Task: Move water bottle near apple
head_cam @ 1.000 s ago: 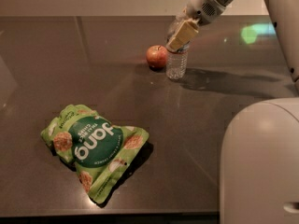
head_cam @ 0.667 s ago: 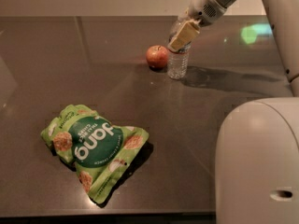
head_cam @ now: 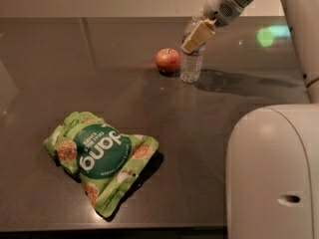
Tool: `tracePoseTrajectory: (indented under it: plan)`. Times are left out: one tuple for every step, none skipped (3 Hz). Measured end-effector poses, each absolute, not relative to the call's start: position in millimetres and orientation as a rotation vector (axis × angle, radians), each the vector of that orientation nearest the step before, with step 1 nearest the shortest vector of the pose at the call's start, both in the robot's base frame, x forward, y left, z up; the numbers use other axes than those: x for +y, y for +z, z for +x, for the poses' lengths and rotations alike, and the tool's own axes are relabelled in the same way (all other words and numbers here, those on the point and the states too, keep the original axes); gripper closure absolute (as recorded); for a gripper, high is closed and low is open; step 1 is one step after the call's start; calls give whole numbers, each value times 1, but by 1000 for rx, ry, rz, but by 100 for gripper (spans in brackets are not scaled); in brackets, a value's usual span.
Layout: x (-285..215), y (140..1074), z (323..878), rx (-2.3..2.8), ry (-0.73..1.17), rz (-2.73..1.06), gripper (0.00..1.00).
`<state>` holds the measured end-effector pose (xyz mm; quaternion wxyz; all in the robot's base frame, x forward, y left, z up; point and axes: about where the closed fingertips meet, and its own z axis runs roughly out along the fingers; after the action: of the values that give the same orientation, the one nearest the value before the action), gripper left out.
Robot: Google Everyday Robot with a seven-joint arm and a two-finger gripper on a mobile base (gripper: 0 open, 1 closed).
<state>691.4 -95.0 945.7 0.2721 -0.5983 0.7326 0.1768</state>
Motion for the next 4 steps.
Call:
tracePoseTrajectory:
  plan:
    - [-99, 949, 692, 1970, 478, -1601, 6]
    - [-102, 953, 692, 1963, 479, -1598, 0]
    - [-105, 957, 691, 1954, 474, -1598, 0]
    - [-112, 971, 679, 1897, 475, -1632, 0]
